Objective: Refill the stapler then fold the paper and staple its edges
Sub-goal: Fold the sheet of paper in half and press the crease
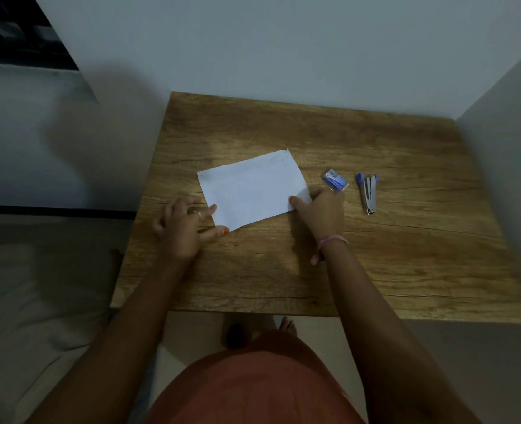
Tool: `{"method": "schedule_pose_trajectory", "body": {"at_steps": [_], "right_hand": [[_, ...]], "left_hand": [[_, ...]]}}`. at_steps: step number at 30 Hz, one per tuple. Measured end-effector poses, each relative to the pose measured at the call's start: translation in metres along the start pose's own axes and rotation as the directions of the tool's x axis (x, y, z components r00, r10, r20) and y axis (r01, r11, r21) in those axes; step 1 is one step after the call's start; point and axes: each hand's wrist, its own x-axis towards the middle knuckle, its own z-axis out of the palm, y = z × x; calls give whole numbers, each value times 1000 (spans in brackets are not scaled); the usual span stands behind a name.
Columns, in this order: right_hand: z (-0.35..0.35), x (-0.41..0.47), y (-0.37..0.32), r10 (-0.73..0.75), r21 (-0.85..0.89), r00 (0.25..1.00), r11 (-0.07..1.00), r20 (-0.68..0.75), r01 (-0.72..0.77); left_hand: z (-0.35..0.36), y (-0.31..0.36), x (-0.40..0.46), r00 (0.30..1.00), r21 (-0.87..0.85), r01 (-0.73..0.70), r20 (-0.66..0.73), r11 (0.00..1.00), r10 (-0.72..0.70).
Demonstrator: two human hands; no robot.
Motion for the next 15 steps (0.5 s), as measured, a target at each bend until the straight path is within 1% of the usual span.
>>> {"method": "schedule_pose_trajectory", "body": {"at_steps": [3, 5, 7, 11, 15], "right_hand": [[-3, 5, -2, 11, 26, 999, 1000, 35, -12], [-5, 7, -2, 38, 92, 998, 995, 45, -41], [-8, 10, -2, 66, 125, 994, 989, 87, -77], [-13, 17, -6, 74, 32, 969, 996, 235, -84], [-19, 22, -7, 94, 30, 955, 994, 280, -107]], "left_hand": [[-1, 1, -1, 1000, -2, 6, 5, 1000, -6], [-3, 2, -1, 1000, -4, 9, 2, 1000, -9], [-7, 3, -1, 1000, -3, 14, 17, 1000, -14], [-21, 1, 2, 995, -49, 36, 94, 998, -31], [-35, 2, 5, 984, -165, 83, 168, 983, -55]]}}
